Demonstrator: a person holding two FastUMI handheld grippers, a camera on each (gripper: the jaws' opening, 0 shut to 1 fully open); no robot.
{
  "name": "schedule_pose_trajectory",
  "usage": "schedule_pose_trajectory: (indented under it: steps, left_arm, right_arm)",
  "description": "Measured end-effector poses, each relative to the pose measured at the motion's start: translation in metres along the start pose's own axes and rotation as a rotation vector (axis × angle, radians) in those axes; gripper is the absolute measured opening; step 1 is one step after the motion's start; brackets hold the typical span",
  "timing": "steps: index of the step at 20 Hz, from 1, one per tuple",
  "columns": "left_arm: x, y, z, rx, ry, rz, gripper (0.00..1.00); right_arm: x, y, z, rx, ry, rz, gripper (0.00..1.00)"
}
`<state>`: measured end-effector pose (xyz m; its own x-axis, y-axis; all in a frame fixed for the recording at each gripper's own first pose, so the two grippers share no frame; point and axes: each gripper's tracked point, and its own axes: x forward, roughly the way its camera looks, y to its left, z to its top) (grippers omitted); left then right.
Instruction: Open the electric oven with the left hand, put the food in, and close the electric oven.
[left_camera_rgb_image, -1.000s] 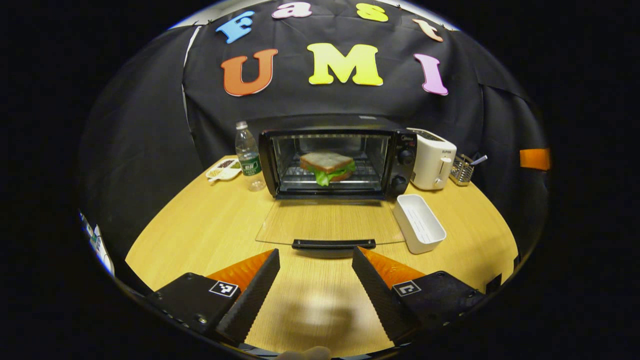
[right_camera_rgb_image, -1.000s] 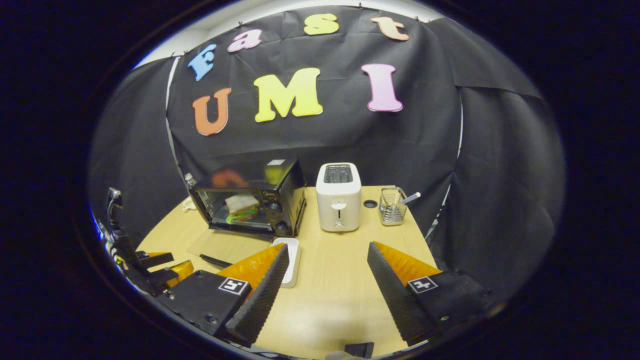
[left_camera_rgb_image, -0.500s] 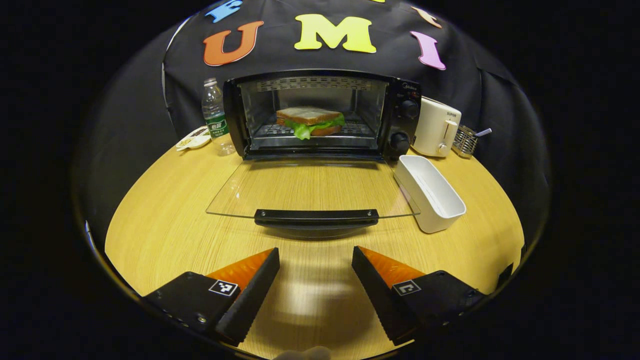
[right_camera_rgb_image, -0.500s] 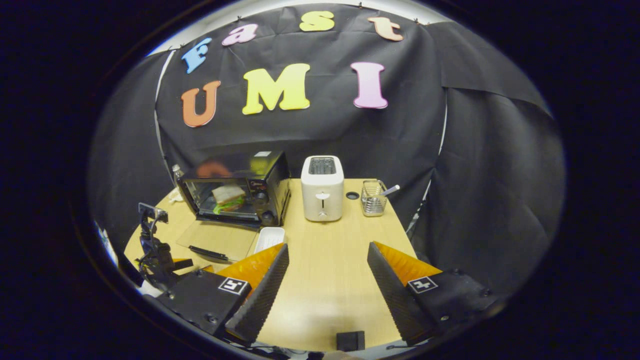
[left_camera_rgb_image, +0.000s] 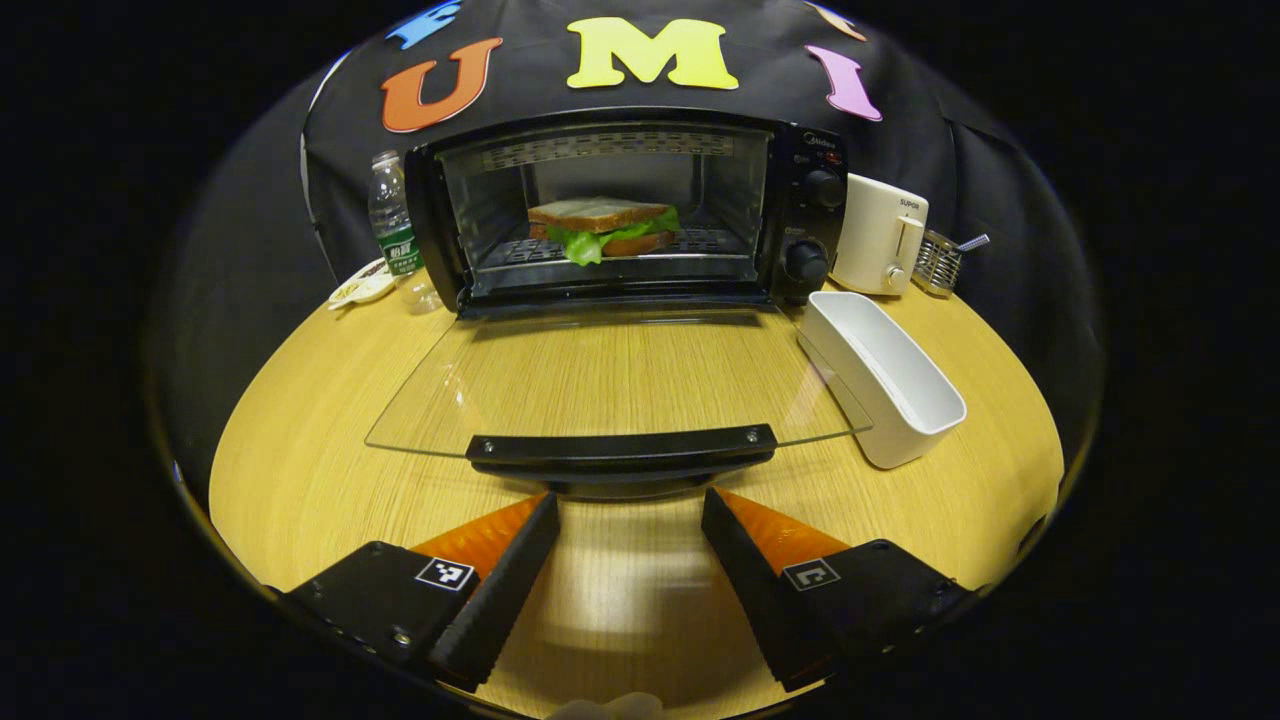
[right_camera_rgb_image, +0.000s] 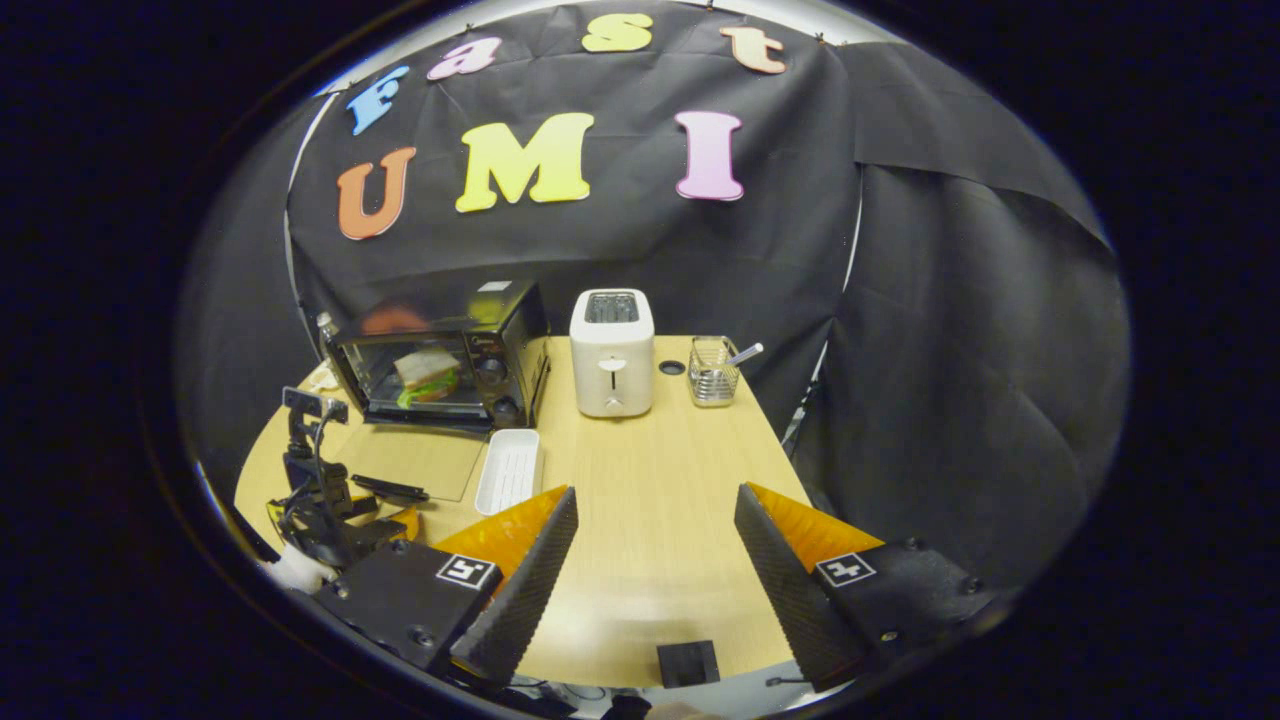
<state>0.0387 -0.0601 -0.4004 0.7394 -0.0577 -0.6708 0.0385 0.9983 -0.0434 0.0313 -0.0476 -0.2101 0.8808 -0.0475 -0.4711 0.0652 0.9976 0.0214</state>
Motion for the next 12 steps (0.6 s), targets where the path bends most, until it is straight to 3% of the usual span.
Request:
schedule_pose_trajectory:
  steps: [1,2,7,8,9,12]
  left_arm:
    - [-0.001,-0.001,-0.003,-0.018,0.012,-0.003,1.00]
    - [-0.001,-0.001,0.000,-0.028,0.005,-0.005,0.95]
    - [-0.006,-0.002,0.003,-0.051,0.016,-0.014,0.96]
    - [-0.008,-0.003,0.006,-0.054,0.013,-0.014,0.96]
    - [-0.010,-0.003,0.009,-0.057,0.009,-0.013,0.95]
    - [-0.018,-0.002,0.024,-0.066,-0.010,-0.017,0.95]
  right_arm:
    - [0.001,0.001,0.000,0.000,0.003,0.000,1.00]
    - [0.001,0.002,0.000,-0.001,0.006,0.001,1.00]
    - [0.000,0.011,0.011,-0.019,-0.010,0.017,1.00]
    - [0.001,0.012,0.012,-0.023,-0.015,0.018,0.91]
    - [0.002,0.014,0.013,-0.024,-0.015,0.025,1.00]
    - [0.003,0.016,0.012,-0.014,-0.012,0.033,1.00]
